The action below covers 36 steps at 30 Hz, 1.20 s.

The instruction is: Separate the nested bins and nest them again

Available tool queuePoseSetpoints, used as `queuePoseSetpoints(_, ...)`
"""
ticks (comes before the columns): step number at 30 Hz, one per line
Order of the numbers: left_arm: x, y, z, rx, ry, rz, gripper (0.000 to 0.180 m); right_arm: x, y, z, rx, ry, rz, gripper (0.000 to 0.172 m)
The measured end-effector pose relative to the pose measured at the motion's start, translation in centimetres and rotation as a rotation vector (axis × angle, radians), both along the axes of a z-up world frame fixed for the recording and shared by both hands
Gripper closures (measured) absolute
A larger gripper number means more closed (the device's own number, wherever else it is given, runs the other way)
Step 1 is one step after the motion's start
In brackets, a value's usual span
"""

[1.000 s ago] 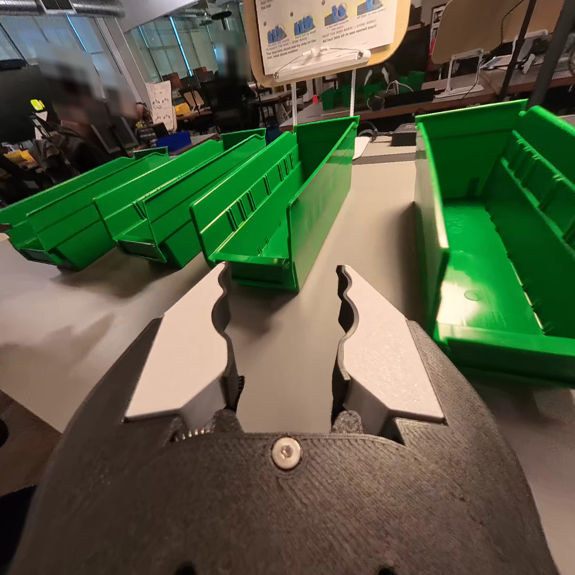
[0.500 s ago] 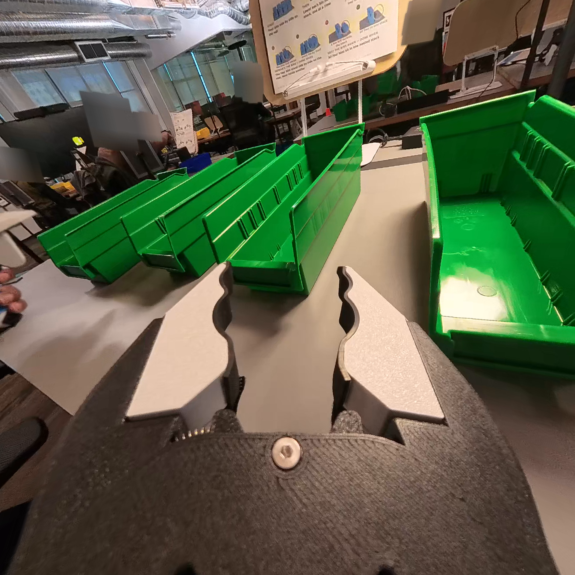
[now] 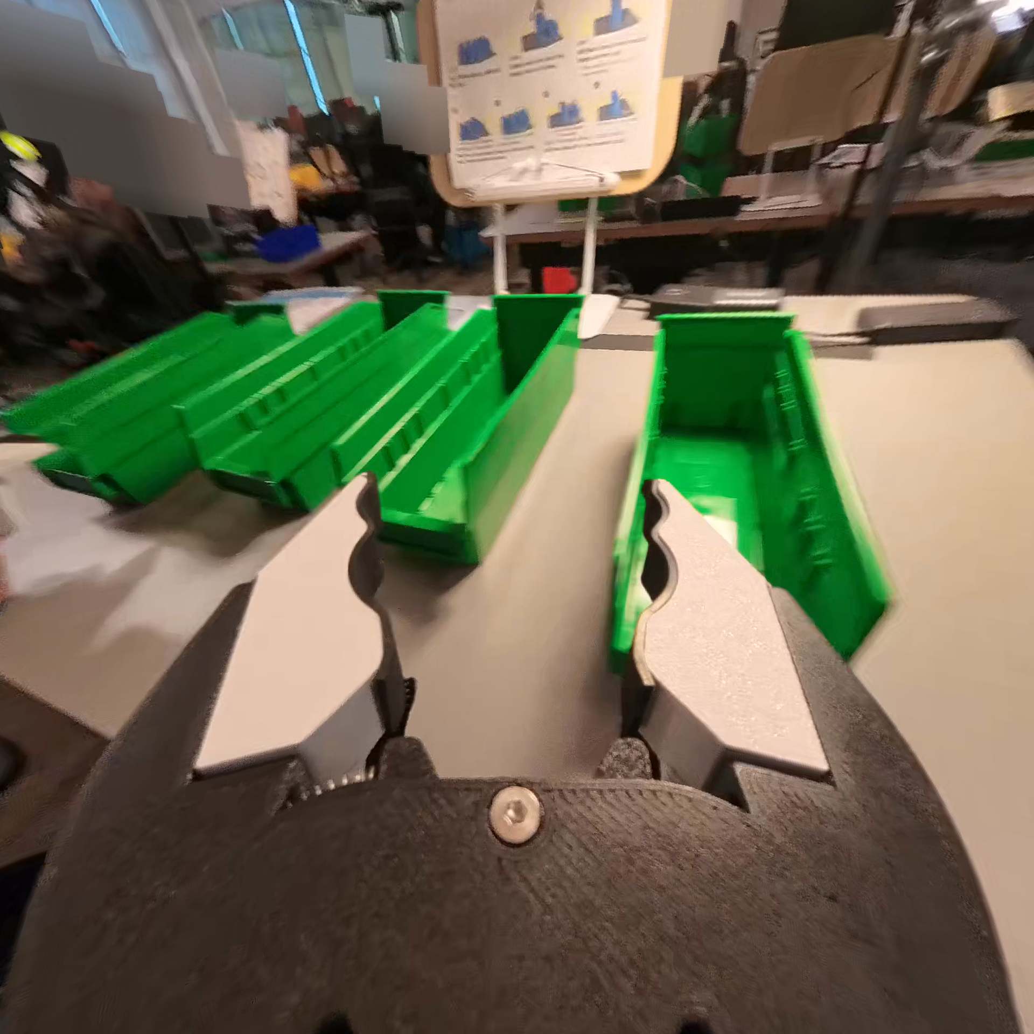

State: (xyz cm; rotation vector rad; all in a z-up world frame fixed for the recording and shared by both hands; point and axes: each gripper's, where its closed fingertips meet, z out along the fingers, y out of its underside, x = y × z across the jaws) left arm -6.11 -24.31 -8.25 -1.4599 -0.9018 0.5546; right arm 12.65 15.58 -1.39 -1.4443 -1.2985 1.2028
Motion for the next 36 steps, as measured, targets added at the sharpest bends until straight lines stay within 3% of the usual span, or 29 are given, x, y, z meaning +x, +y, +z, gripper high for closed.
queuePoseSetpoints(3, 1.4, 1.6, -1.2, -0.059, -0.061, -0.078, 0.08, -0.8, 3.6, 0.8, 0.129, -0.138, -0.06, 0.057)
queuePoseSetpoints(6, 2.5, 2.9, -2.3, -0.137, -0.099, -0.134, 0.082, -2.6, 6.2, 0.0, 0.147, -0.286, -0.039, 0.043)
queuePoseSetpoints(11, 3.2, 3.7, -2.9, -0.153, -0.134, -0.179, 0.087, -5.7, 9.2, -2.4, 0.137, -0.493, -0.001, 0.034)
queuePoseSetpoints(22, 4.0, 4.1, -2.7, -0.116, -0.132, -0.229, 0.101, -10.1, 11.7, -5.7, 0.088, -0.711, 0.025, 0.035)
queuePoseSetpoints(36, 4.6, 4.4, -2.8, -0.133, -0.12, -0.251, 0.112, -10.8, 11.7, -9.3, 0.029, -0.858, 0.063, 0.04)
